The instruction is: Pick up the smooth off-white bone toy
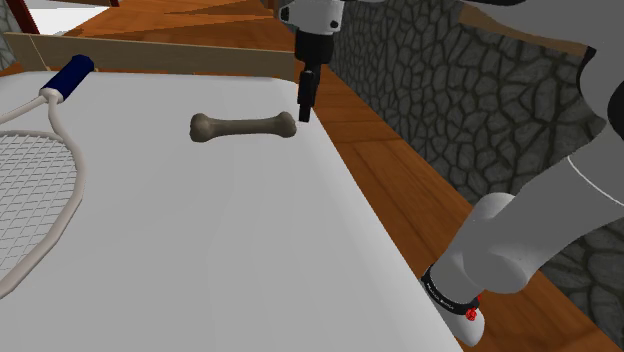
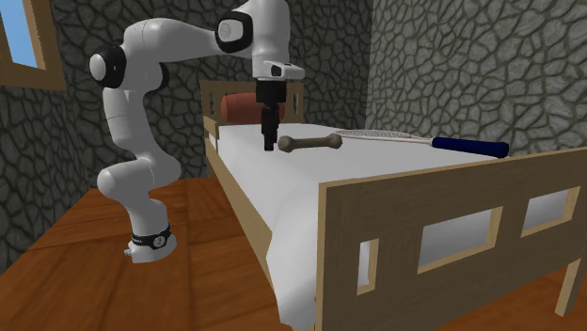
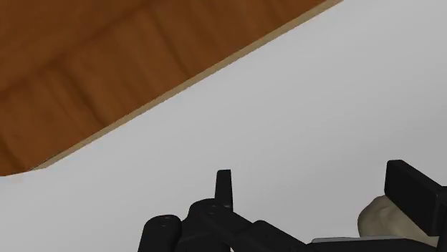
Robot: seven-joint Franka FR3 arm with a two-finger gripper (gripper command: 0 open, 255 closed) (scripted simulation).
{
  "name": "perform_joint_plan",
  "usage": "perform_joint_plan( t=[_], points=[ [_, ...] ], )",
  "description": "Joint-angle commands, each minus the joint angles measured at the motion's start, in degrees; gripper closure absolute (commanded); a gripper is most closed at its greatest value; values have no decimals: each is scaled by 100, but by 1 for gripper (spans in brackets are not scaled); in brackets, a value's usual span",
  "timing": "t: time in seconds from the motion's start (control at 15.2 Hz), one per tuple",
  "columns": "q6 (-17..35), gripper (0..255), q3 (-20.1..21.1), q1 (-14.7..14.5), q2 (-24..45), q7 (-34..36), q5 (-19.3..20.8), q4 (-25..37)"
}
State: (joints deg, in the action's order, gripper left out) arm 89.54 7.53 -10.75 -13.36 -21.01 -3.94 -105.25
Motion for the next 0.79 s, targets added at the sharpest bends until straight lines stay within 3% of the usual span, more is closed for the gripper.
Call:
perform_joint_plan(
  t=[0.0, 0.66, 0.73],
  points=[
    [-132, 0, 122, -121, 342, -194, 53, 462],
    [-930, 0, 872, -863, 1991, -910, 546, 2825],
    [-837, 0, 865, -857, 1953, -917, 534, 2695]
  ],
)
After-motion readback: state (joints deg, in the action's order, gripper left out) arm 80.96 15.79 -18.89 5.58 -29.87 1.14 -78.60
